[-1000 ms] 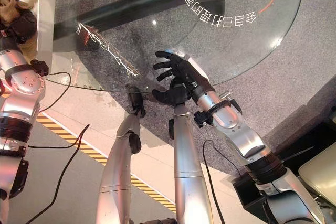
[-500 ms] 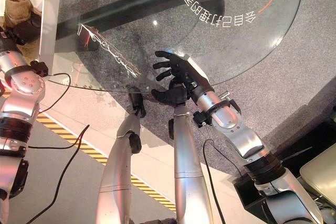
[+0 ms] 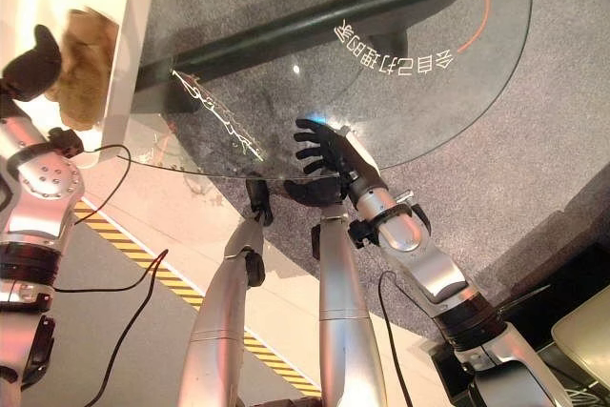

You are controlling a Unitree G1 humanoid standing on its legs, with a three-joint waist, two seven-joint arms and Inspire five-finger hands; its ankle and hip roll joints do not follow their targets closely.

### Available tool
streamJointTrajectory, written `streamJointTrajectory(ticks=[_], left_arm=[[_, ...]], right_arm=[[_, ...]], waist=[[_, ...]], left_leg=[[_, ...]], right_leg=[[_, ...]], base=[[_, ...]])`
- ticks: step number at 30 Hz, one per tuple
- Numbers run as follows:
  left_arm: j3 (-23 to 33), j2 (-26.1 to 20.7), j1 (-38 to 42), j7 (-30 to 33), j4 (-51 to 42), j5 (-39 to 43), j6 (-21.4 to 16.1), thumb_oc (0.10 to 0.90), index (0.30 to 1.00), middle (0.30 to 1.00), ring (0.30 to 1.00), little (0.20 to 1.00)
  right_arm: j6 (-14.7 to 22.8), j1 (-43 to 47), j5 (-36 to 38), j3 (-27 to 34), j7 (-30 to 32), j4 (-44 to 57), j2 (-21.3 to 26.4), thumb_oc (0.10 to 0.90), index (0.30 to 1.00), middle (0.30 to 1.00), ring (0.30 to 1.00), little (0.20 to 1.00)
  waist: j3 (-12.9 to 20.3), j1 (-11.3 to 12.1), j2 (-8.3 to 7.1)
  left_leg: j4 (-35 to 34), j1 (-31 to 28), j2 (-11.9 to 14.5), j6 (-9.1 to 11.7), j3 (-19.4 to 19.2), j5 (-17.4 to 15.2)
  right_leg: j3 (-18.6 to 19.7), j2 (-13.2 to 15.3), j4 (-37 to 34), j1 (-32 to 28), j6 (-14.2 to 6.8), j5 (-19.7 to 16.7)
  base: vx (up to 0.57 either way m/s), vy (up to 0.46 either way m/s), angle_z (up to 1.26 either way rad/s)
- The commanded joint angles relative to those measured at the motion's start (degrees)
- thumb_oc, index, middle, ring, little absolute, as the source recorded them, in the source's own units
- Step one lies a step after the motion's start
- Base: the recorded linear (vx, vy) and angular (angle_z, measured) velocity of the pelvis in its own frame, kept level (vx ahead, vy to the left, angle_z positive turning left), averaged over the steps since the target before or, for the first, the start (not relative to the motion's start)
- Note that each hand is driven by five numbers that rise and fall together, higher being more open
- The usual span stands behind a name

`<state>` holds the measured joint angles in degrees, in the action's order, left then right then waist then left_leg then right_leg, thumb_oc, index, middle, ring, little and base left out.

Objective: Wipe the table with a cloth and put it in the basket.

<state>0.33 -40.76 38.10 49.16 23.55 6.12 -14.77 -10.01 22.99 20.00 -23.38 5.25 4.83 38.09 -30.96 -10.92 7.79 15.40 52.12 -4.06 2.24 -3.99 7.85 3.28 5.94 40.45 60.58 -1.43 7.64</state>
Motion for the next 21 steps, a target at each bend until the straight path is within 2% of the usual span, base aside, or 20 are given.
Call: streamJointTrajectory(ticks=[1, 5, 11, 13, 14, 17, 21], left_arm=[[7.6, -2.4, 0.4, 1.0, -1.6, 2.2, -5.0, 0.800, 0.900, 0.900, 0.900, 0.900], [9.0, -2.6, -1.0, -4.6, -2.4, 5.5, -5.5, 0.800, 0.900, 0.900, 0.900, 0.900], [9.1, -2.4, -4.7, -14.4, -2.9, 11.3, -7.1, 0.800, 0.900, 0.900, 0.900, 0.900], [8.6, 0.1, -8.2, -19.2, -3.6, 14.1, -8.5, 0.800, 0.900, 0.900, 0.900, 0.900], [7.4, 2.7, -10.9, -23.6, -4.0, 16.0, -8.5, 0.800, 0.900, 0.900, 0.900, 0.900], [4.1, 7.4, -16.4, -28.7, -5.3, 16.3, -7.4, 0.800, 0.900, 0.900, 0.900, 0.900], [-2.5, 14.8, -28.1, -35.6, -2.8, 18.4, -6.0, 0.800, 0.900, 0.900, 0.900, 0.900]], right_arm=[[1.8, -2.8, -3.0, 2.1, -0.1, 0.8, -0.6, 0.800, 0.900, 0.900, 0.900, 0.900], [2.9, -5.1, -4.1, 2.8, -0.8, 1.7, -1.5, 0.800, 0.900, 0.900, 0.900, 0.900], [6.7, -8.6, -4.6, 3.6, -2.0, 1.6, -2.4, 0.800, 0.900, 0.900, 0.900, 0.900], [9.3, -10.7, -4.7, 4.2, -2.7, 0.2, -3.8, 0.800, 0.900, 0.900, 0.900, 0.900], [10.9, -11.8, -5.0, 4.3, -3.0, -1.5, -5.0, 0.800, 0.900, 0.900, 0.900, 0.900], [12.2, -14.1, -6.2, 4.4, -3.2, -4.1, -6.9, 0.800, 0.900, 0.900, 0.900, 0.900], [13.6, -19.3, -4.4, 5.9, -6.4, -12.9, -11.0, 0.800, 0.900, 0.900, 0.900, 0.900]], waist=[[1.2, -0.3, 2.46], [1.2, -0.5, 2.28], [1.2, -0.8, 1.00], [1.2, -0.7, 0.03], [1.2, -0.5, -0.82], [1.2, -0.1, -2.37], [5.4, 1.0, -4.67]], left_leg=[[7.2, -3.0, -0.7, 1.8, 0.5, -7.0], [5.3, -7.2, -0.6, 1.8, 0.8, -6.6], [2.0, -13.2, -0.2, 2.1, 1.1, -5.7], [0.8, -16.8, -0.2, 2.2, 1.9, -6.1], [-0.1, -18.8, 0.0, 2.3, 2.5, -5.8], [-2.0, -22.9, 0.3, 2.2, 3.2, -5.8], [-6.4, -28.7, 1.5, 2.0, 3.4, -5.1]], right_leg=[[5.8, -3.2, -15.4, -6.2, -3.0, -6.4], [4.9, -3.5, -16.4, -10.6, -2.7, -5.6], [3.2, -4.1, -18.5, -17.7, -2.5, -5.2], [2.3, -4.5, -19.7, -21.8, -2.7, -4.6], [1.5, -4.8, -20.7, -24.3, -2.9, -4.9], [0.2, -5.2, -22.2, -28.8, -3.1, -4.6], [-2.5, -5.2, -26.4, -35.5, -3.3, -5.2]], base=[[-0.07, -0.032, -0.02], [-0.11, -0.068, -0.02], [-0.11, -0.111, -0.01], [-0.15, -0.214, -0.04], [-0.15, -0.204, 0.02], [-0.14, -0.214, 0.04], [-0.10, -0.222, -0.07]])
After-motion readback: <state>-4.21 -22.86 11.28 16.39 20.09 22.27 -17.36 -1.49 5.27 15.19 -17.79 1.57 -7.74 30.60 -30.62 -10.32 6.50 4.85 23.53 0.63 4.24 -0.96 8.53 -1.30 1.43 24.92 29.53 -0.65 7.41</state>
